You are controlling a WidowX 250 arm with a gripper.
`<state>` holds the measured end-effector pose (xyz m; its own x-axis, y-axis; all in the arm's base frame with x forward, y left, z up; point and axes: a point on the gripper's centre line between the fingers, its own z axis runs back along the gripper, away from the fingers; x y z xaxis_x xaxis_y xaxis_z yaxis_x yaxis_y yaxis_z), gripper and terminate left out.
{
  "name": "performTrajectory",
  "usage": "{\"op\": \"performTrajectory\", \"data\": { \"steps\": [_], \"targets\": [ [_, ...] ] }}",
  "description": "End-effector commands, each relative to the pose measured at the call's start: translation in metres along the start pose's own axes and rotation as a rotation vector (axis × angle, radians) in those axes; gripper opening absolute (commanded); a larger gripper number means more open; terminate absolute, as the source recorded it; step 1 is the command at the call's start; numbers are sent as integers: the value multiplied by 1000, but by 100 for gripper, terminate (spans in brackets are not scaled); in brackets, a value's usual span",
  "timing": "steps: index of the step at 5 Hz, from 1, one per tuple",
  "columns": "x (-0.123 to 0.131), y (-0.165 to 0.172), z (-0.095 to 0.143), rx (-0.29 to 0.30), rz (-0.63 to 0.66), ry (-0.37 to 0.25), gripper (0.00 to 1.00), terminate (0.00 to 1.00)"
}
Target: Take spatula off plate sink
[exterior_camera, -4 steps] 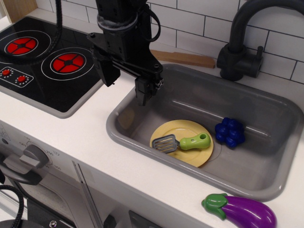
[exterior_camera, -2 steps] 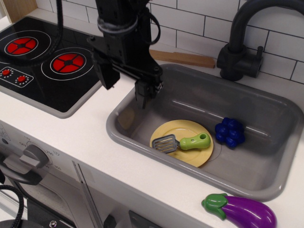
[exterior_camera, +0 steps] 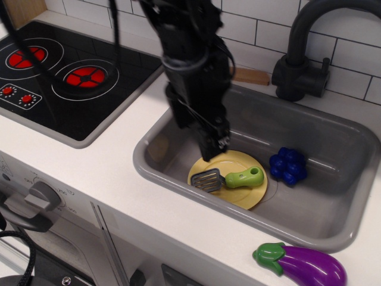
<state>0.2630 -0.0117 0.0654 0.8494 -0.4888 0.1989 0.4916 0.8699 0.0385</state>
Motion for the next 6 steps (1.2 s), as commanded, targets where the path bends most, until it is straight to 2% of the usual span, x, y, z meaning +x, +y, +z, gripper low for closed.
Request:
{"op": "performTrajectory", "data": {
  "steps": [1, 2, 3, 5, 6],
  "targets": [
    [31, -19, -24, -38, -164, -12, 100, 0],
    [22, -29, -35, -42, -190, -27, 100, 0],
    [16, -34, -45, -21, -216, -32, 100, 0],
    [25, -21, -56, 26, -203, -51, 100, 0],
    [29, -21, -63, 12, -195, -38, 100, 0]
  ]
}}
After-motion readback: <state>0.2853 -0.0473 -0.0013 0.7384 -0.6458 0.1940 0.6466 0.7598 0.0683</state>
